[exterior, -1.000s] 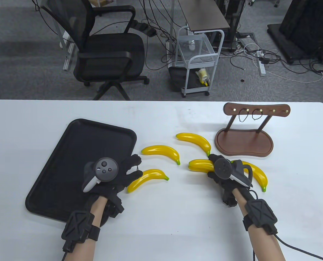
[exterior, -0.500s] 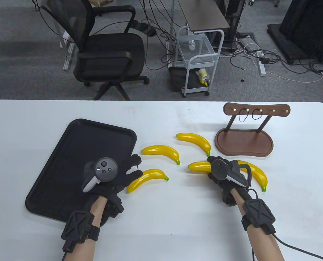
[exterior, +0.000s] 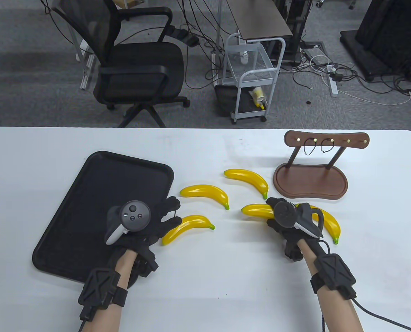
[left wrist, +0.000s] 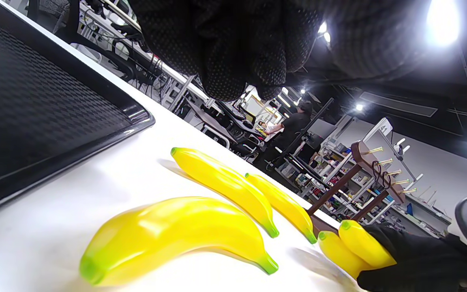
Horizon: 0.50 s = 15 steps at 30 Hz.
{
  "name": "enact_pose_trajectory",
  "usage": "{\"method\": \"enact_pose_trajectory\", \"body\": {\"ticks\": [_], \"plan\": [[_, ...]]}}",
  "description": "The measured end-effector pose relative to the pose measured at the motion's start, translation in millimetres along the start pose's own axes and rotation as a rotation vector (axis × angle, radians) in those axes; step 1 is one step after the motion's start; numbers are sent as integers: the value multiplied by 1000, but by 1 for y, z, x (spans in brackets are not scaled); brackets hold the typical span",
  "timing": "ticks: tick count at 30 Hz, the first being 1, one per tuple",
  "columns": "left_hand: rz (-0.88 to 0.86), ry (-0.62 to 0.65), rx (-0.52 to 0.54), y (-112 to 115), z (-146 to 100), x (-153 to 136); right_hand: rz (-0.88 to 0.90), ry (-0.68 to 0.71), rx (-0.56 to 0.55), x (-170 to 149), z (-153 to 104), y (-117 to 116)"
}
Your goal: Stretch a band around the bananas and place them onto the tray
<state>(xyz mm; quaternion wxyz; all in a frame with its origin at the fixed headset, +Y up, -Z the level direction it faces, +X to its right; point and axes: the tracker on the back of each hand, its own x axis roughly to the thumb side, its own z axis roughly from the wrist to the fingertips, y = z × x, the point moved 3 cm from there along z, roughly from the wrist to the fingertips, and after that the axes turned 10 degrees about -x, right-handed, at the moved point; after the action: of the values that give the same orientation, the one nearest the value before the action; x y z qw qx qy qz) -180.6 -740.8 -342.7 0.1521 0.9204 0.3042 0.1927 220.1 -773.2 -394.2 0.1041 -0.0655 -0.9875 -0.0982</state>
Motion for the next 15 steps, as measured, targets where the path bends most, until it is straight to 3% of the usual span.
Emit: {"method": "enact_pose_trajectory", "body": {"ticks": [15], "plan": [[-3, 4, -7, 2, 1, 2, 27, 45, -53, 19, 2, 32]]}}
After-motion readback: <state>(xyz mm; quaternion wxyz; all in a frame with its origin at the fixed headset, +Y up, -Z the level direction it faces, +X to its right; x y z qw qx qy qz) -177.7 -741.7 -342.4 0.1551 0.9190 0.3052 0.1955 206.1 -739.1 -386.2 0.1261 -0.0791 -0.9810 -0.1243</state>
